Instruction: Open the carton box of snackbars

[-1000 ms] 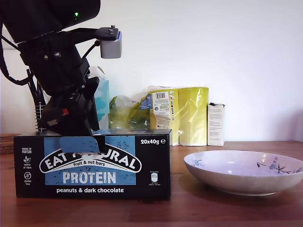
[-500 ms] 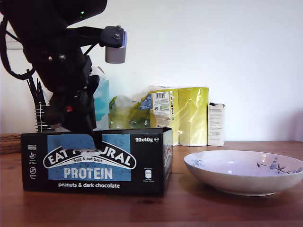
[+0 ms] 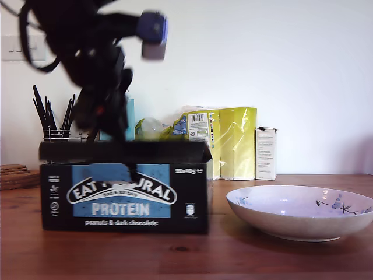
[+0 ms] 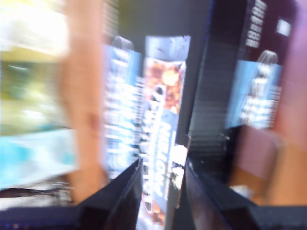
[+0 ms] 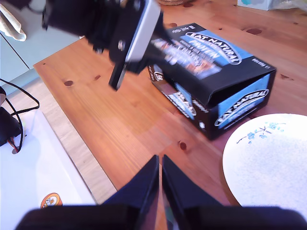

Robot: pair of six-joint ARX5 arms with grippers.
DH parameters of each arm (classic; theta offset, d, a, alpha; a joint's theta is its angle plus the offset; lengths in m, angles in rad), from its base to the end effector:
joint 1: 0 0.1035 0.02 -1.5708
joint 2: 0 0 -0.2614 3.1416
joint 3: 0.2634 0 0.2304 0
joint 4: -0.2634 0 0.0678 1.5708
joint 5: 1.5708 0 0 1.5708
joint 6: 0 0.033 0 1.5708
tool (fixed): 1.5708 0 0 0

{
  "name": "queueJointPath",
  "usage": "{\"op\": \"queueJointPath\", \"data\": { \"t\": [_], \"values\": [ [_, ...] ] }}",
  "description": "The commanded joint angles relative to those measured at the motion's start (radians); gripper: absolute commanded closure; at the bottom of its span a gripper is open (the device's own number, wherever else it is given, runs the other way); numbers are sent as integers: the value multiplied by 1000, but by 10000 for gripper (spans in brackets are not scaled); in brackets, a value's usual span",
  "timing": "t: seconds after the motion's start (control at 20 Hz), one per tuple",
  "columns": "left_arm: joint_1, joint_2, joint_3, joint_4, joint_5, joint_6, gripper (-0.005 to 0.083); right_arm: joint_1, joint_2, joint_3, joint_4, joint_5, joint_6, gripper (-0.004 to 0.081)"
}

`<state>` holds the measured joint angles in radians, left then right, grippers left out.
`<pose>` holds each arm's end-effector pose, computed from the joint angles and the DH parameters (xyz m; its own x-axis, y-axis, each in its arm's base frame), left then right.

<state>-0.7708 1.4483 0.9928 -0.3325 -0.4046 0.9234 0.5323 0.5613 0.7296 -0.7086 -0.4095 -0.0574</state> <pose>0.2124 -0.1882 0.2494 0.7393 -0.1693 -0.6517 0.6718 0.1204 0.7309 0.0727 0.0580 0.2886 0.4758 0.7423 -0.4719 -0.7839 0.6011 0.1553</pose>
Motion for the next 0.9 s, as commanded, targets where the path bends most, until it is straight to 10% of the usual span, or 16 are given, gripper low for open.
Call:
{"op": "queueJointPath", "data": {
  "t": [0.0,0.35,0.45,0.6,0.85],
  "values": [
    [9,2,48,26,-4,2,540,4,5,-9,7,-3,-4,783],
    [28,-32,91,-83,18,-151,631,4,5,-9,6,-3,-5,783],
    [28,-66,91,-196,104,-245,793,4,5,-9,6,-2,-9,783],
    [29,-108,83,-282,280,-396,793,4,5,-9,7,-1,-22,783],
    [23,-220,-146,-42,290,-439,793,4,3,-9,13,18,-46,783]
  ]
}}
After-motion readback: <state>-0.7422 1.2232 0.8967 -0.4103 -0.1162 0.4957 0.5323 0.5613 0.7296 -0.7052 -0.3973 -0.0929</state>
